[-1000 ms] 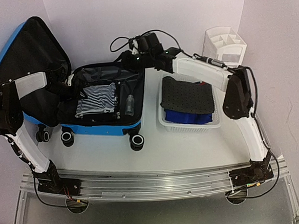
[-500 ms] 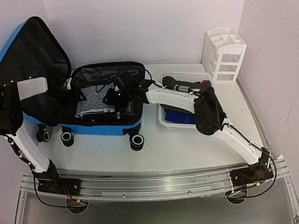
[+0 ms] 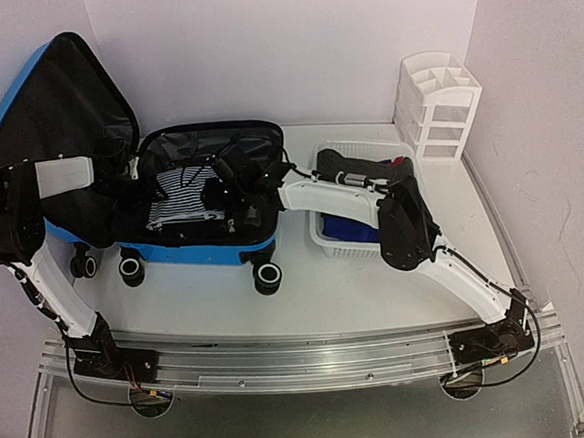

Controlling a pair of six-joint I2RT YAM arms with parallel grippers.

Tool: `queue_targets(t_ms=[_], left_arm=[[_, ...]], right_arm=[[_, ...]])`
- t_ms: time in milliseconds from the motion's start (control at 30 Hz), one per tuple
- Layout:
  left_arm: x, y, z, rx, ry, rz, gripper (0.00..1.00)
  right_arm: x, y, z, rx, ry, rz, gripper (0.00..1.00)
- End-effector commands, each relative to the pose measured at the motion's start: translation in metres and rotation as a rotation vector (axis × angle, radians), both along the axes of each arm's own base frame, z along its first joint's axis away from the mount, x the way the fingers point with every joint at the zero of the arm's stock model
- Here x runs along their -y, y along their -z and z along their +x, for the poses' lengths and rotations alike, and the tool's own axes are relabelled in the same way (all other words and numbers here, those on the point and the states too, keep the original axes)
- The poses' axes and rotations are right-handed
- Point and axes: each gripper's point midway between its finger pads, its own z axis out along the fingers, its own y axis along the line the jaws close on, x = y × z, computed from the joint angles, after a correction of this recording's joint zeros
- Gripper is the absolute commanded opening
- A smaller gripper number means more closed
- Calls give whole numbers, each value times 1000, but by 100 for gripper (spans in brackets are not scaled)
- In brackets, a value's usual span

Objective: Open, take out, and arrange the luggage

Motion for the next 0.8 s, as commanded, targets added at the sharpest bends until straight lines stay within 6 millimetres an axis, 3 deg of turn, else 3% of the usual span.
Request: queue_targets(t_ms=[0, 133, 333, 567, 767], left_arm=[[2, -13, 12, 48, -20, -39, 55], [7, -4, 11, 20, -20, -75, 47], [13, 0, 9, 10, -2, -111, 40], [15, 6, 5, 0, -3, -120, 39], [16, 7, 5, -2, -3, -133, 39]], right_arm=[[17, -50, 12, 82, 54, -11, 46], [21, -53, 15, 95, 73, -20, 48], [19, -19, 15, -36, 71, 21, 48], [18, -6, 16, -80, 68, 32, 44], [7, 4, 11, -121, 31, 67, 39]])
